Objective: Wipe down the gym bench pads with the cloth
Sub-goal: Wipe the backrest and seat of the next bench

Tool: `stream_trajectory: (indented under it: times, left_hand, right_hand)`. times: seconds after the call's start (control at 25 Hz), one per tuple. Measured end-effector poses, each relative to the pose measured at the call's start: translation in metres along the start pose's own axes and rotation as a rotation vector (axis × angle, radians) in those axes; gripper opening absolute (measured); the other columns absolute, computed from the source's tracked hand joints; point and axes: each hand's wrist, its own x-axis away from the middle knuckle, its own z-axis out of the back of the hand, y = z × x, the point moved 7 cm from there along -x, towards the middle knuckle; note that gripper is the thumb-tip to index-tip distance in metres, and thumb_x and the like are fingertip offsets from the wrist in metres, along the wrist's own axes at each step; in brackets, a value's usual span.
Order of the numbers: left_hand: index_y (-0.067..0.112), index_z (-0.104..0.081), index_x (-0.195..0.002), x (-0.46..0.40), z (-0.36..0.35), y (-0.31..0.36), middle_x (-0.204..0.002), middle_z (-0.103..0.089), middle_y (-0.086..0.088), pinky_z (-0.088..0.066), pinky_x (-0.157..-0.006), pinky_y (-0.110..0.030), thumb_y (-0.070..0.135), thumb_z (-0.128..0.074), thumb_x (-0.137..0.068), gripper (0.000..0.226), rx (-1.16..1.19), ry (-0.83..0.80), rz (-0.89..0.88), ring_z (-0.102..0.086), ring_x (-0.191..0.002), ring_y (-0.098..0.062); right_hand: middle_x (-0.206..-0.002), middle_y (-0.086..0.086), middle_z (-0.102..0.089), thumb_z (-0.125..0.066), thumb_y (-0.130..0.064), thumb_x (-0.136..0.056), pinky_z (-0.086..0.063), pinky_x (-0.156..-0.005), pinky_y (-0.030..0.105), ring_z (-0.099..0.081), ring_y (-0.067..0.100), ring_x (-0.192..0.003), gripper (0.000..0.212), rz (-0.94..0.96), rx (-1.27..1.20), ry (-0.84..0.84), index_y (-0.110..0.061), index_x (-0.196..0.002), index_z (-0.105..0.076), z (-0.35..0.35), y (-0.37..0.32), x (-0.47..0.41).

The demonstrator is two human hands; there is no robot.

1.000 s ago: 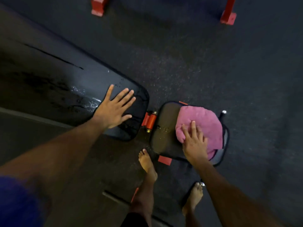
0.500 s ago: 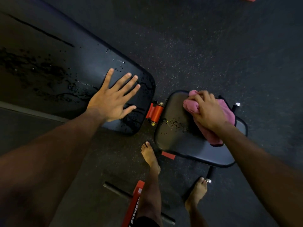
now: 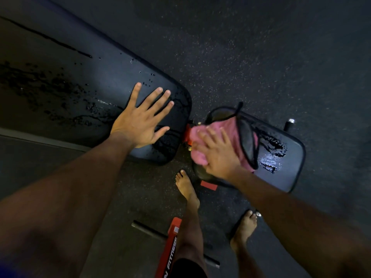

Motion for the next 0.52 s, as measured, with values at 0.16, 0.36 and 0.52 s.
stream_trajectory:
  times: [0.16, 0.36, 0.52]
  left_hand:
    - [0.016, -0.003, -0.167, 0.0, 0.001, 0.0, -0.174, 0.007, -0.012, -0.003, -0.122, -0.071, 0.063, -0.008, -0.106, 0.077, -0.004, 0.005, 0.009, 0.006, -0.161, -0.031]
    - [0.016, -0.005, -0.167, 0.0, -0.001, 0.0, -0.175, 0.005, -0.011, -0.002, -0.122, -0.071, 0.064, -0.007, -0.105, 0.078, 0.006, 0.013, 0.006, 0.005, -0.161, -0.03]
    - [0.017, -0.005, -0.167, -0.001, -0.001, -0.001, -0.175, 0.006, -0.011, -0.001, -0.122, -0.071, 0.064, -0.006, -0.104, 0.079, 0.029, 0.005, 0.011, 0.006, -0.161, -0.03]
  right_hand:
    - [-0.154, 0.004, -0.045, -0.074, -0.043, -0.075, -0.023, -0.119, 0.062, -0.036, 0.036, -0.145, 0.069, 0.379, 0.056, -0.106, -0.036, -0.141, -0.056, -0.012, -0.033, 0.032]
    - [-0.151, 0.01, -0.044, -0.057, -0.032, -0.091, -0.037, -0.105, 0.056, -0.043, 0.038, -0.134, 0.054, -0.178, -0.039, 0.07, -0.033, -0.144, -0.047, 0.044, 0.113, -0.019]
    - [-0.152, 0.012, -0.045, -0.073, -0.027, -0.077, -0.037, -0.106, 0.061, -0.039, 0.042, -0.139, 0.07, -0.149, -0.022, 0.106, -0.026, -0.144, -0.052, 0.023, 0.069, -0.004]
